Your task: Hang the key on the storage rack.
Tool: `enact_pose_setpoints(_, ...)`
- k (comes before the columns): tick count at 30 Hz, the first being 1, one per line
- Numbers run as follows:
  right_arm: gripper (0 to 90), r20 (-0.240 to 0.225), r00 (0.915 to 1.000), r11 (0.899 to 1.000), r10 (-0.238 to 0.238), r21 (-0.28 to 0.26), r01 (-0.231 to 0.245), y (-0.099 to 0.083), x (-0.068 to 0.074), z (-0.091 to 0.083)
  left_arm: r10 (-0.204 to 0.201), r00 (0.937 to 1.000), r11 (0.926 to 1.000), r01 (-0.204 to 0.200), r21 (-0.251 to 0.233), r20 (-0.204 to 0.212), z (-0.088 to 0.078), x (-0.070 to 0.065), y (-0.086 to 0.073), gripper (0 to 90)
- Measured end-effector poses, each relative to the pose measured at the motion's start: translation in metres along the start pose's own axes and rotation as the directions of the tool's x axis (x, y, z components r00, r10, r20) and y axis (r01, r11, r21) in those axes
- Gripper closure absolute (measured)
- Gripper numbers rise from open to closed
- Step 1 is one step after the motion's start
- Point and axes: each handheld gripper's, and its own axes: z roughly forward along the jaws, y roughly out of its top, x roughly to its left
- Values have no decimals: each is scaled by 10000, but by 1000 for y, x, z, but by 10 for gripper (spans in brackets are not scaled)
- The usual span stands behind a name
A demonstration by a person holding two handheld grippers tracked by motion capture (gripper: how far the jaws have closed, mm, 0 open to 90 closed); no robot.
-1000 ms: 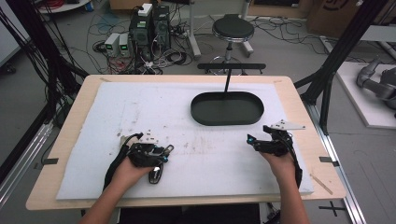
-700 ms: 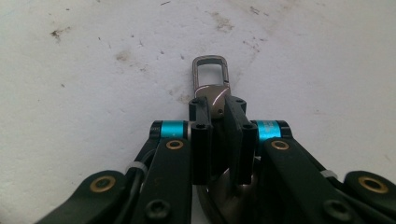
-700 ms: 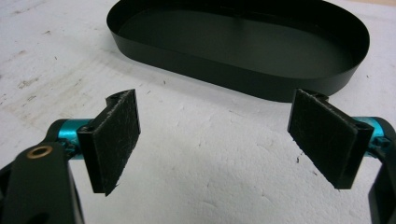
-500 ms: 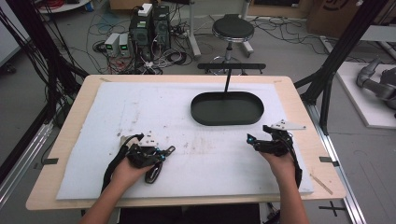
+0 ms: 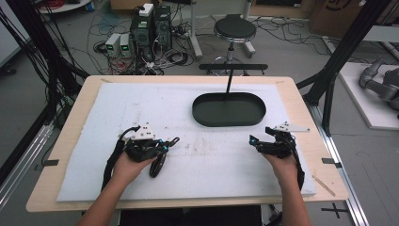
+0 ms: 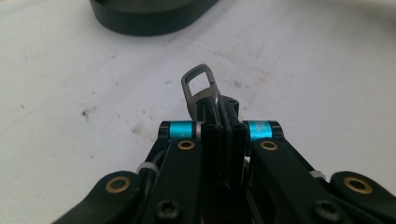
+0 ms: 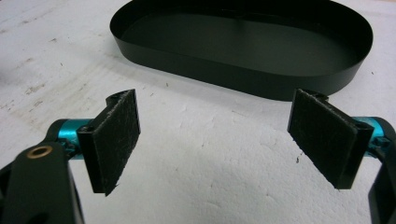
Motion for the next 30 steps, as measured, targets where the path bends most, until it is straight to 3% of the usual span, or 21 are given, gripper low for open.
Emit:
enact_pose_setpoints(6, 174, -43, 10000, 10000, -2, -59, 2, 0, 1, -1, 3, 10000, 9984, -4, -566, -10, 0, 7, 21, 878)
enact_pose_setpoints(10, 174, -65, 10000, 10000, -42, -32, 42, 0, 1, 0, 202, 9995, 9979, -217, -605, -254, 2, 10, 40, 878)
enact_pose_setpoints(24, 174, -226, 9996, 9998, -166, 115, 169, 0, 3, 5, 730, 9964, 9917, -772, -1031, -434, 20, 19, 101, 879)
enact_pose_setpoints(30, 174, -295, 9994, 9998, -154, 104, 157, 0, 4, 5, 514, 9987, 9931, -516, -1055, -46, 29, 32, 120, 878)
